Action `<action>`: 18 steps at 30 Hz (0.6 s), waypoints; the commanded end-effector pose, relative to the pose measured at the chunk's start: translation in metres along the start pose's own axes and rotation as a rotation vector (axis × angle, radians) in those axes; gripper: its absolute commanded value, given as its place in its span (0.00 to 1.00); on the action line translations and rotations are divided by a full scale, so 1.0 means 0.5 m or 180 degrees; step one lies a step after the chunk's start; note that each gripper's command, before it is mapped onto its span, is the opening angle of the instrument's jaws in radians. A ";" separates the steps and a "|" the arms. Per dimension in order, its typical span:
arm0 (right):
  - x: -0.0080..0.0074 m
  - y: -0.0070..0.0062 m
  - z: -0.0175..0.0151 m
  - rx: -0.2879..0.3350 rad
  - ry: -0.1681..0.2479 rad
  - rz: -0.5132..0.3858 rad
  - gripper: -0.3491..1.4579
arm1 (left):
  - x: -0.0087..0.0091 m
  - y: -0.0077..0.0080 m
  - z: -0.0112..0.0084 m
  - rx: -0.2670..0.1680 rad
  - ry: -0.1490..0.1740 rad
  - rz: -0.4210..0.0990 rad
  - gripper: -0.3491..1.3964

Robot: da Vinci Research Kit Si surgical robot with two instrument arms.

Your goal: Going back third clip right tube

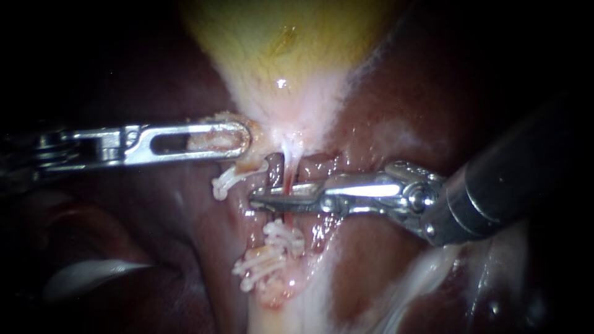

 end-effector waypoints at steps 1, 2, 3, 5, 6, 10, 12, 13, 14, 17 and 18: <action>0.0000 0.0001 -0.0001 0.0001 0.0000 0.0000 0.00 | 0.0000 -0.0002 -0.0001 -0.0002 -0.0001 0.0000 0.00; 0.0000 0.0001 -0.0001 0.0001 0.0000 0.0000 0.00 | 0.0000 -0.0002 -0.0002 -0.0002 -0.0001 0.0000 0.00; 0.0001 0.0003 -0.0002 0.0001 0.0000 0.0000 0.00 | 0.0000 -0.0003 -0.0002 -0.0002 -0.0001 0.0000 0.00; 0.0000 0.0005 -0.0003 0.0009 -0.0009 -0.0115 0.04 | 0.0000 -0.0003 -0.0002 -0.0003 -0.0001 -0.0001 0.00; 0.0000 0.0006 -0.0003 0.0021 0.0014 -0.0208 0.13 | 0.0000 -0.0003 -0.0002 -0.0003 -0.0001 -0.0001 0.00; 0.0004 0.0010 0.0007 0.0056 0.0067 -0.0374 0.44 | 0.0000 -0.0004 -0.0002 -0.0003 -0.0001 -0.0001 0.00; 0.0001 0.0010 0.0017 0.0053 0.0077 -0.0471 0.46 | 0.0001 -0.0004 -0.0002 -0.0003 -0.0001 -0.0001 0.00; 0.0000 0.0010 0.0021 0.0059 0.0095 -0.0492 0.47 | 0.0001 -0.0004 -0.0002 -0.0003 -0.0001 -0.0001 0.00; -0.0003 0.0011 0.0025 0.0082 0.0104 -0.0551 0.47 | 0.0001 -0.0004 -0.0002 -0.0003 -0.0001 -0.0001 0.00; -0.0011 0.0012 0.0033 0.0081 0.0113 -0.0636 0.47 | 0.0001 -0.0005 -0.0003 -0.0003 -0.0001 -0.0001 0.00; -0.0013 0.0014 0.0034 0.0079 0.0112 -0.0677 0.47 | 0.0001 -0.0005 -0.0003 -0.0003 -0.0002 -0.0001 0.00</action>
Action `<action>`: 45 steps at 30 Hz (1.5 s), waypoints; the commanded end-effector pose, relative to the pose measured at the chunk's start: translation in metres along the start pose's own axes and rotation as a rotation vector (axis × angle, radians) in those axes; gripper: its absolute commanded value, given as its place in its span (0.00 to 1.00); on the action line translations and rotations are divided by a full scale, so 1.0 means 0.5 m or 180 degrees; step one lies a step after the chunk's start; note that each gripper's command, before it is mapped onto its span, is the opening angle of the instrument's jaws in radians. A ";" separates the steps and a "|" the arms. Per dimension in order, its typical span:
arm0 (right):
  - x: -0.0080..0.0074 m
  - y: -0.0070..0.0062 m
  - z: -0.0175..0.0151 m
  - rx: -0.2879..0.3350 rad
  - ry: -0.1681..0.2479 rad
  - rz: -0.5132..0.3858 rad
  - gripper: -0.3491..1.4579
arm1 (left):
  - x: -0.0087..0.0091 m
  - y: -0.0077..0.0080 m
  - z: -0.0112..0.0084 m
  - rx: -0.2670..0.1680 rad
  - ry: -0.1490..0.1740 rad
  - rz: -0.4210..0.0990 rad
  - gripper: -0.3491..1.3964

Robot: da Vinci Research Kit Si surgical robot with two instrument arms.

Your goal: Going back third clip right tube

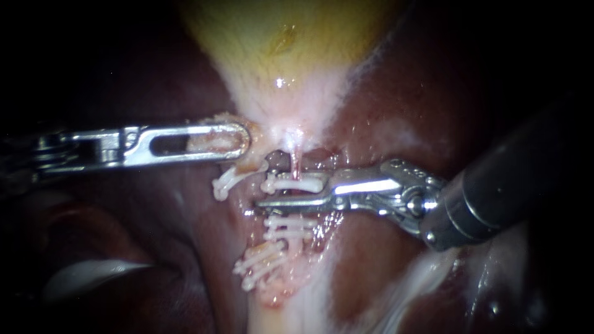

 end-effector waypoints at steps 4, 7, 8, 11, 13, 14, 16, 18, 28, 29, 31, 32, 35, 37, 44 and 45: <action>-0.0009 0.0012 -0.0003 -0.0013 -0.0006 -0.0145 0.47 | 0.0000 -0.0001 0.0000 -0.0001 0.0000 0.0000 0.00; -0.0017 0.0025 -0.0007 -0.0010 -0.0012 -0.0248 0.47 | 0.0001 -0.0001 -0.0001 -0.0001 0.0000 0.0000 0.00; -0.0020 0.0029 -0.0008 -0.0020 -0.0011 -0.0271 0.47 | 0.0001 -0.0001 -0.0001 -0.0001 0.0000 0.0000 0.00; -0.0031 0.0046 -0.0015 -0.0038 0.0000 -0.0321 0.47 | 0.0001 -0.0002 -0.0001 -0.0001 0.0000 0.0000 0.00; -0.0038 0.0055 -0.0022 -0.0047 0.0000 -0.0348 0.47 | 0.0001 -0.0002 -0.0001 -0.0001 0.0000 0.0000 0.00; -0.0040 0.0058 -0.0025 -0.0055 0.0000 -0.0368 0.47 | 0.0001 -0.0002 -0.0001 -0.0001 0.0000 0.0000 0.00; -0.0041 0.0061 -0.0035 -0.0060 -0.0002 -0.0425 0.47 | 0.0001 -0.0002 -0.0001 -0.0001 -0.0001 0.0000 0.00; -0.0040 0.0061 -0.0044 -0.0053 -0.0007 -0.0481 0.47 | 0.0001 -0.0003 -0.0001 -0.0001 -0.0001 0.0000 0.00; 0.0002 0.0020 -0.0167 0.0051 -0.0072 -0.1346 0.47 | 0.0001 -0.0002 -0.0005 0.0001 0.0002 0.0000 0.00; 0.0007 0.0015 -0.0179 0.0063 -0.0076 -0.1415 0.47 | 0.0001 -0.0002 -0.0005 0.0001 0.0002 0.0000 0.00; 0.0015 0.0004 -0.0207 0.0092 -0.0084 -0.1574 0.47 | 0.0001 -0.0002 -0.0005 0.0001 0.0002 0.0000 0.00; 0.0018 0.0000 -0.0218 0.0104 -0.0086 -0.1626 0.47 | 0.0001 -0.0002 -0.0005 0.0001 0.0001 0.0000 0.00; 0.0025 -0.0011 -0.0250 0.0136 -0.0093 -0.1804 0.47 | 0.0001 -0.0002 -0.0004 0.0001 0.0002 0.0000 0.00; 0.0027 -0.0015 -0.0265 0.0152 -0.0096 -0.1857 0.47 | 0.0001 -0.0002 -0.0004 0.0001 0.0001 0.0000 0.00; 0.0028 -0.0021 -0.0292 0.0182 -0.0129 -0.1951 0.47 | 0.0000 -0.0001 -0.0003 0.0001 0.0002 0.0001 0.00; 0.0028 -0.0021 -0.0293 0.0182 -0.0129 -0.1952 0.47 | 0.0000 0.0001 -0.0001 0.0002 0.0002 0.0001 0.00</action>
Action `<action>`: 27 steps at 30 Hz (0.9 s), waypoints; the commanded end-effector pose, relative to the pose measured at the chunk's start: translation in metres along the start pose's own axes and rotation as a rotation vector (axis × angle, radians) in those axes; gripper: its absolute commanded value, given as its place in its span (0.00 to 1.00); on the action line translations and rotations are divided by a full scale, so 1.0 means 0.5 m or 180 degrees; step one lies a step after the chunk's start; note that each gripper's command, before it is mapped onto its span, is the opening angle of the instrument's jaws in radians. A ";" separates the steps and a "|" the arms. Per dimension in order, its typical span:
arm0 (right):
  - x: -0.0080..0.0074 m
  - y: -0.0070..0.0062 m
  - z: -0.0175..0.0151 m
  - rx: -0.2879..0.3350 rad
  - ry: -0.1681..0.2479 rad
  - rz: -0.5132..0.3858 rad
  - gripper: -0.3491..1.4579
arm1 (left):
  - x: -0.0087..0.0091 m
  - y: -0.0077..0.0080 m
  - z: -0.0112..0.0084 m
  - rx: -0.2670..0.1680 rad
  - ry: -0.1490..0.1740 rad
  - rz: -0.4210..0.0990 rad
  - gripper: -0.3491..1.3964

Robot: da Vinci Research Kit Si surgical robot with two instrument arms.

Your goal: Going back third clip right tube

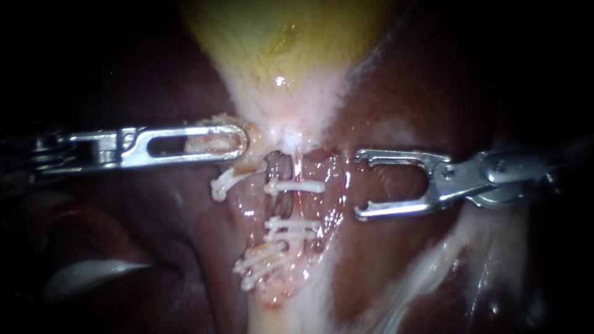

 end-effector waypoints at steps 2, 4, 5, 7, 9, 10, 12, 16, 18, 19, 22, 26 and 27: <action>0.0000 0.0000 -0.0001 0.0004 -0.0003 -0.0002 0.47 | 0.0001 0.0006 0.0005 0.0000 -0.0001 0.0001 0.00; 0.0000 -0.0002 -0.0001 0.0005 -0.0002 -0.0002 0.47 | 0.0003 0.0012 0.0013 -0.0001 -0.0004 0.0004 0.00; 0.0000 -0.0002 -0.0002 0.0006 -0.0002 -0.0002 0.47 | 0.0004 0.0015 0.0017 -0.0002 -0.0006 0.0006 0.00; 0.0001 -0.0004 -0.0002 0.0008 -0.0002 -0.0003 0.47 | 0.0007 0.0023 0.0030 0.0000 -0.0021 0.0011 0.00; 0.0002 -0.0006 -0.0001 0.0009 -0.0001 -0.0003 0.47 | 0.0011 0.0034 0.0046 -0.0009 -0.0022 0.0019 0.00; 0.0002 -0.0006 -0.0001 0.0009 -0.0001 -0.0003 0.47 | 0.0013 0.0039 0.0053 -0.0023 -0.0012 0.0023 0.00; 0.0002 -0.0007 -0.0001 0.0009 -0.0001 -0.0003 0.47 | 0.0017 0.0049 0.0067 -0.0047 -0.0012 0.0031 0.00; 0.0002 -0.0007 -0.0001 0.0009 -0.0001 -0.0003 0.47 | 0.0028 0.0069 0.0092 -0.0069 0.0022 0.0050 0.00; 0.0002 -0.0007 -0.0001 0.0009 -0.0001 -0.0003 0.47 | 0.0030 0.0072 0.0100 -0.0070 0.0031 0.0053 0.00; 0.0002 -0.0007 -0.0001 0.0009 -0.0001 -0.0003 0.47 | 0.0031 0.0073 0.0104 -0.0065 0.0035 0.0054 0.00; 0.0002 -0.0007 -0.0001 0.0009 -0.0001 -0.0003 0.47 | 0.0033 0.0076 0.0113 -0.0073 0.0049 0.0057 0.00; 0.0002 -0.0007 -0.0001 0.0009 -0.0001 -0.0003 0.47 | 0.0035 0.0078 0.0114 -0.0074 0.0048 0.0059 0.00; 0.0003 -0.0007 -0.0001 0.0009 -0.0001 -0.0003 0.47 | 0.0035 0.0078 0.0114 -0.0074 0.0049 0.0059 0.00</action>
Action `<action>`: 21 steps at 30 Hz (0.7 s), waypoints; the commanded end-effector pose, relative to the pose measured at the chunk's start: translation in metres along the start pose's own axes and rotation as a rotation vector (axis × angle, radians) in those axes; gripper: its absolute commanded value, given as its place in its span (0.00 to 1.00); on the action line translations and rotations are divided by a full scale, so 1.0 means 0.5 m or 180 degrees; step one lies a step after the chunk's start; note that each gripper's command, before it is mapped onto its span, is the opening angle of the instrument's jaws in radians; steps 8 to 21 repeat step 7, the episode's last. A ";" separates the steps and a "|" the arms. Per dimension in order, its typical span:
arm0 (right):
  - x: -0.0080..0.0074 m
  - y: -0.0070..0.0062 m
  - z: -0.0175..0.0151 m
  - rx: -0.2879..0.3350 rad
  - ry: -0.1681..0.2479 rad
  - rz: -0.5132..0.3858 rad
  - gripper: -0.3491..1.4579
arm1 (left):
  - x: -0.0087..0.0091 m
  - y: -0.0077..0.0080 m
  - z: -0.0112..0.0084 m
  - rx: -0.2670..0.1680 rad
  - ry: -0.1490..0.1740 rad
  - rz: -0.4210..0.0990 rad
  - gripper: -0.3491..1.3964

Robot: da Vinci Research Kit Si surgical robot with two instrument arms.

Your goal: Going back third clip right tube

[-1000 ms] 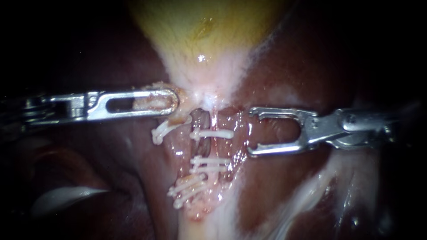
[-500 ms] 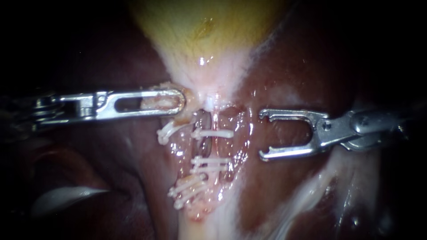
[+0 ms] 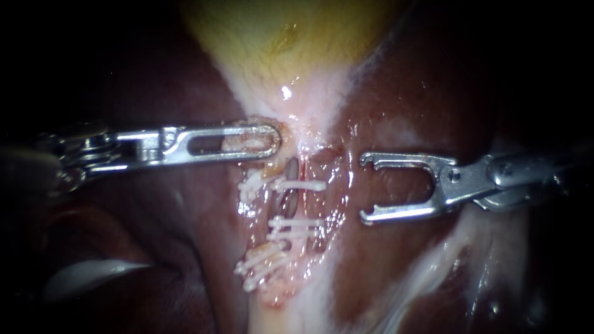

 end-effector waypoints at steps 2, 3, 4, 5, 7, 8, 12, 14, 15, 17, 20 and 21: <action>0.0000 -0.0001 0.0000 0.0001 0.0000 0.0000 0.47 | 0.0000 0.0000 -0.0002 0.0000 -0.0001 0.0000 0.00; 0.0000 -0.0001 0.0000 0.0001 0.0001 0.0000 0.47 | 0.0000 0.0000 -0.0002 0.0000 -0.0001 0.0000 0.00; 0.0000 0.0000 0.0000 0.0001 0.0000 0.0001 0.47 | 0.0000 0.0000 -0.0002 0.0000 -0.0001 0.0000 0.00; 0.0000 0.0000 0.0000 0.0001 0.0000 0.0001 0.47 | 0.0001 0.0000 -0.0002 0.0000 -0.0001 0.0000 0.00; 0.0001 -0.0001 0.0000 0.0001 0.0000 0.0001 0.47 | 0.0001 -0.0001 -0.0002 0.0000 -0.0001 0.0000 0.00; 0.0001 -0.0001 0.0000 0.0001 0.0000 0.0001 0.47 | 0.0001 -0.0001 -0.0002 0.0000 -0.0001 0.0000 0.00; 0.0001 -0.0001 0.0000 0.0001 0.0000 0.0001 0.47 | 0.0001 -0.0001 -0.0002 0.0000 -0.0001 0.0000 0.00; 0.0001 -0.0001 0.0000 0.0001 0.0000 0.0001 0.47 | 0.0001 -0.0001 -0.0002 0.0000 -0.0001 0.0000 0.00; 0.0001 -0.0001 0.0000 0.0001 0.0000 0.0001 0.47 | 0.0001 -0.0001 -0.0002 0.0000 -0.0001 0.0000 0.00; 0.0001 -0.0001 0.0000 0.0001 0.0000 0.0001 0.47 | 0.0001 -0.0001 -0.0002 0.0000 -0.0001 0.0000 0.00; 0.0001 -0.0001 0.0000 0.0001 0.0000 0.0001 0.47 | 0.0001 -0.0001 -0.0002 0.0000 -0.0001 0.0000 0.00; 0.0001 -0.0001 0.0000 0.0001 0.0000 0.0001 0.47 | 0.0001 -0.0001 -0.0002 0.0000 -0.0001 0.0000 0.00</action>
